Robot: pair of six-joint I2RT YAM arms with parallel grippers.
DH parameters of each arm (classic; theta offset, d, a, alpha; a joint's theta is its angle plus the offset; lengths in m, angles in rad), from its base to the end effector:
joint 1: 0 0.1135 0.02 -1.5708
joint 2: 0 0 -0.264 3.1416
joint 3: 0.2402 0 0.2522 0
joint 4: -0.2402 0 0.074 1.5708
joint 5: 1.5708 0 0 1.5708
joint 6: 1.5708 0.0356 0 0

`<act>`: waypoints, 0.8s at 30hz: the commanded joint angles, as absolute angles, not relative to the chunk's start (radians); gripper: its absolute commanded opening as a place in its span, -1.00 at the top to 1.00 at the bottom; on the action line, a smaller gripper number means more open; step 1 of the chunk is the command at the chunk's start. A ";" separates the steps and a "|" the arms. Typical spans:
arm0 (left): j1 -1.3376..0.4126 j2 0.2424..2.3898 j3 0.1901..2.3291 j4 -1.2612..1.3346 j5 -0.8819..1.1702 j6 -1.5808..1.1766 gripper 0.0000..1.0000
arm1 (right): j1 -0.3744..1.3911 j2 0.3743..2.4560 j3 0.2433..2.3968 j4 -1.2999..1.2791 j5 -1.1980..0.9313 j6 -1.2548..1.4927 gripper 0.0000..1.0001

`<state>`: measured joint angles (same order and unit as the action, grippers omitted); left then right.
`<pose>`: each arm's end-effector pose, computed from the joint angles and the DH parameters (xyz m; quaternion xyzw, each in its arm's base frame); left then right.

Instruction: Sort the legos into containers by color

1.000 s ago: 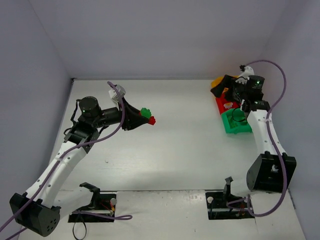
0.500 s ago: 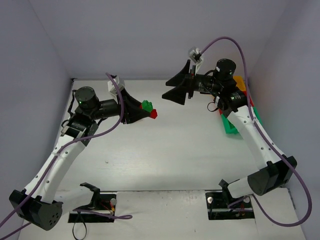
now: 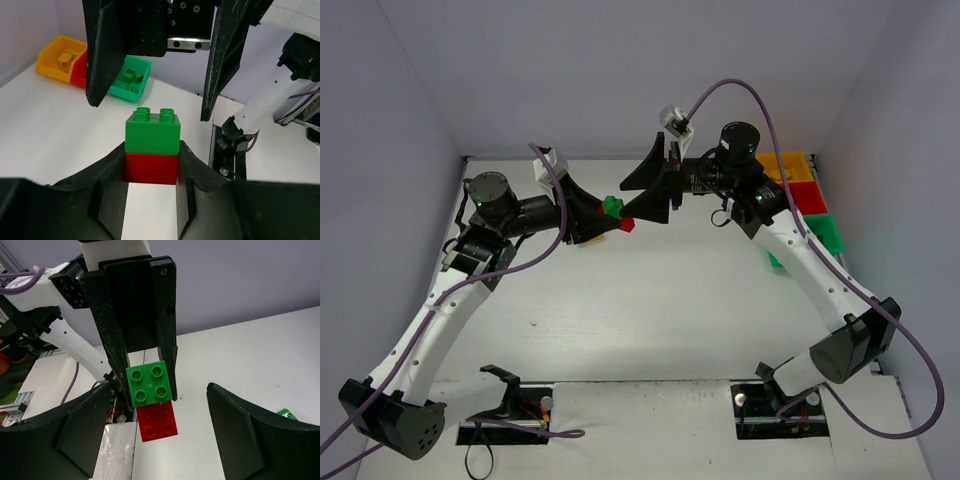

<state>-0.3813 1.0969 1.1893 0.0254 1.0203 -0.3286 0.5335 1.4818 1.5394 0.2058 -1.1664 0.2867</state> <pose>0.2021 -0.1137 0.4416 0.3802 0.5699 -0.5309 0.4989 0.2611 0.1922 0.4734 -0.4963 0.4499 0.5713 0.4742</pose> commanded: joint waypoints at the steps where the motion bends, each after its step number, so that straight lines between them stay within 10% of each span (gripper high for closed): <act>1: -0.383 1.089 1.232 0.149 1.022 -0.357 1.00 | 0.551 1.488 1.594 0.310 -1.177 0.285 -0.46; 10: -0.385 1.094 1.221 0.213 1.031 -0.405 1.00 | 0.583 1.506 1.600 0.354 -1.163 0.299 -0.27; 17: -0.385 1.100 1.201 0.226 1.035 -0.417 1.00 | 0.586 1.502 1.600 0.380 -1.161 0.293 0.87; 24: -0.383 1.086 1.121 0.221 1.045 -0.417 1.00 | 0.532 1.465 1.591 0.380 -1.157 0.278 1.00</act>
